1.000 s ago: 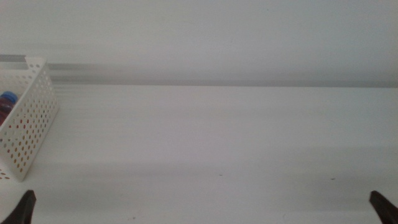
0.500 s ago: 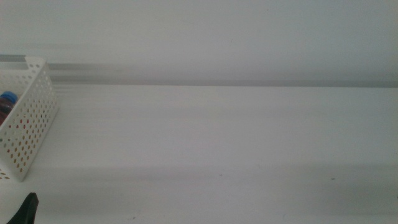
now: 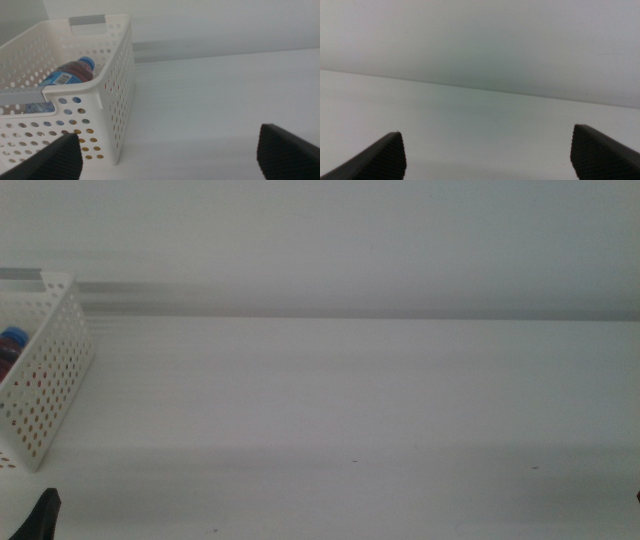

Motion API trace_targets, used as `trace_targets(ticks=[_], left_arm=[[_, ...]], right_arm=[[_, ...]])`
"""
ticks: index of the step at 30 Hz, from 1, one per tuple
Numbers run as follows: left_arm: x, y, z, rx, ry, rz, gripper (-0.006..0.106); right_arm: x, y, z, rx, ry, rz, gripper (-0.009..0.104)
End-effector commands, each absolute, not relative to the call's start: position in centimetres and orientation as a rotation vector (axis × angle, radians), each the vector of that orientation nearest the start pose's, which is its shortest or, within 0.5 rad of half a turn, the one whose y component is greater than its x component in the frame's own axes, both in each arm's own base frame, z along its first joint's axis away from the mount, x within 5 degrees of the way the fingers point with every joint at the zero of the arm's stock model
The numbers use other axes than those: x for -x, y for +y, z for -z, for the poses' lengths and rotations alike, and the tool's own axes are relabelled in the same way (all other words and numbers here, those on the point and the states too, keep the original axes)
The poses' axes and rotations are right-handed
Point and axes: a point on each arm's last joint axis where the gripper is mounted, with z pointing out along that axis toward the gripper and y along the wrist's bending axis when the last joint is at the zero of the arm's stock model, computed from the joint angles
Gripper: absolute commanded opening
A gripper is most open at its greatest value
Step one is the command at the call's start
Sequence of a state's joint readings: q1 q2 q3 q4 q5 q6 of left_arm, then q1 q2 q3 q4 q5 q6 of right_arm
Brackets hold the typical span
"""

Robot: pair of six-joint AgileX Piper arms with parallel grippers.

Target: Use arms to grab the bottles and put them into the dustbin to the left of the table.

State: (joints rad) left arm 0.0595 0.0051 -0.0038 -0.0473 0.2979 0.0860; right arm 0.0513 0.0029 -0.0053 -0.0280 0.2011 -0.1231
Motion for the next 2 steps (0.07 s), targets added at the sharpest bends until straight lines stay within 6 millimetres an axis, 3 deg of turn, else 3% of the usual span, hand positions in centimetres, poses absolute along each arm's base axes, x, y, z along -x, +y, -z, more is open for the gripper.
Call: trace_targets(ticks=[1, 2], left_arm=[[-5.36, 0.2, -17.7, 0.017, 1.764, -0.054, 0.094], [-5.36, 0.2, -17.7, 0.017, 1.764, -0.054, 0.094]], right_arm=[[-5.48, 0.21, -18.51, 0.163, 1.667, 0.085, 0.088], [-5.48, 0.21, -18.51, 0.163, 1.667, 0.085, 0.088]])
